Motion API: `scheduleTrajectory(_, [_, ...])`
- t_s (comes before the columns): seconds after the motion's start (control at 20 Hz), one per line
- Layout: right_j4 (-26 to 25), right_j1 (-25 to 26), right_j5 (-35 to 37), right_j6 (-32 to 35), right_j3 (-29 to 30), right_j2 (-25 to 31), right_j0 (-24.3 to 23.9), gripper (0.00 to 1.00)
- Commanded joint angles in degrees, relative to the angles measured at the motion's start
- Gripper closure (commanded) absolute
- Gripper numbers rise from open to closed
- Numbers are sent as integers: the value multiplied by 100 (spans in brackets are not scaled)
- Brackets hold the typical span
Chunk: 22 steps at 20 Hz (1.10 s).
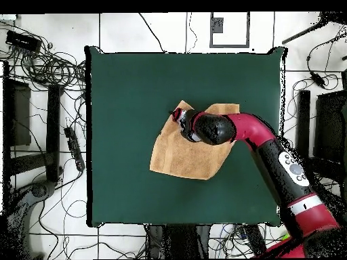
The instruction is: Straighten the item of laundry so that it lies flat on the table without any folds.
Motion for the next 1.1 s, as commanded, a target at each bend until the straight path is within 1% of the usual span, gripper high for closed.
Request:
scheduleTrajectory(0.05, [-799,-64,-234,-989,-745,-844,551,0])
scheduleTrajectory(0.2, [-954,-27,-436,-779,-820,-981,661,0])
scheduleTrajectory(0.35, [-1117,44,-447,-792,-964,-1158,816,0])
scheduleTrajectory(0.45, [-1240,115,-502,-660,-1124,-1305,972,0])
scheduleTrajectory(0.6, [-1272,271,-678,-559,-1312,-1367,1090,0])
scheduleTrajectory(0.7, [-1152,400,-985,-572,-1266,-1227,986,0])
scheduleTrajectory(0.8, [-951,554,-1146,-767,-1169,-1005,806,0])
scheduleTrajectory(0.95, [-569,880,-1233,-1072,-999,-610,471,0])
scheduleTrajectory(1.1, [-358,1110,-1240,-1349,-887,-357,266,0])
